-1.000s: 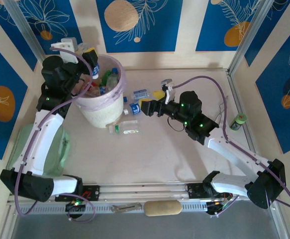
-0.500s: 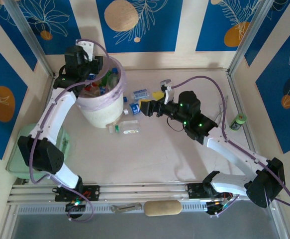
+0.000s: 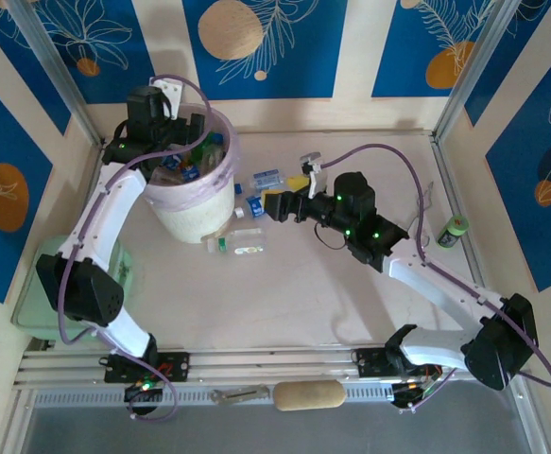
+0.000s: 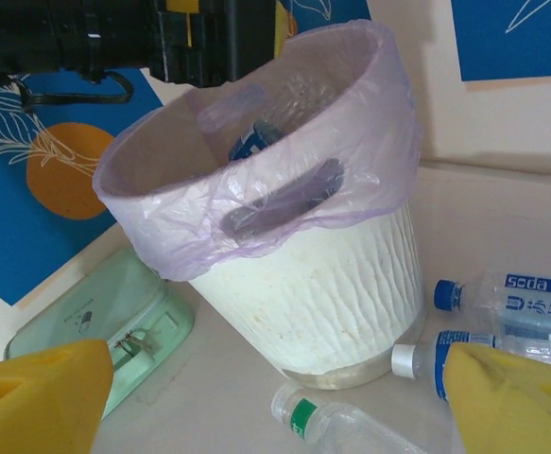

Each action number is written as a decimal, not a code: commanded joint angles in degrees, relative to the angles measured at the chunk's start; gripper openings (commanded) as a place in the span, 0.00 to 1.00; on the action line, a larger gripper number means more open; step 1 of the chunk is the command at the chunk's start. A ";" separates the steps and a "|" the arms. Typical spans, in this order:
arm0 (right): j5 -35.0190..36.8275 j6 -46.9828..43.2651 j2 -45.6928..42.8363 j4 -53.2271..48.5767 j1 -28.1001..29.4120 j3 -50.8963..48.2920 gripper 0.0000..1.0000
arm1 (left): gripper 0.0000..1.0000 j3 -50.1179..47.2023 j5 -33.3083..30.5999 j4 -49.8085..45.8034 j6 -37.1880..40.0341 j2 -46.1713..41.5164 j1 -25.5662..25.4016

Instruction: Put the plastic bottles in the bin

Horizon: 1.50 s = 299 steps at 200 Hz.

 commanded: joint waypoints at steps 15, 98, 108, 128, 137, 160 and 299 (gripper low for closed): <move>-0.92 -3.72 4.15 -5.01 -0.02 4.90 0.92 | 1.00 -0.56 4.36 -0.09 -4.61 -7.17 -0.30; -17.50 -19.84 16.98 -15.90 -1.74 8.85 0.92 | 1.00 -20.22 24.30 9.39 -23.02 -21.50 -0.30; -18.23 -21.34 18.95 -17.92 -1.24 9.67 0.92 | 1.00 -22.75 25.40 10.81 -24.72 -22.67 -0.30; -18.66 -24.47 22.93 -20.09 -0.19 10.67 0.92 | 1.00 -26.81 26.40 11.92 -26.63 -24.55 -0.34; -18.78 -25.92 24.71 -20.27 0.05 10.93 0.92 | 1.00 -27.90 26.63 11.80 -26.66 -24.98 -0.28; -19.51 -29.29 29.85 -21.72 0.41 13.49 0.92 | 1.00 -28.85 25.94 10.43 -25.83 -25.03 0.15; -15.26 -38.09 51.21 -29.52 3.17 32.52 0.93 | 1.00 -31.04 28.02 11.56 -26.11 -25.36 1.68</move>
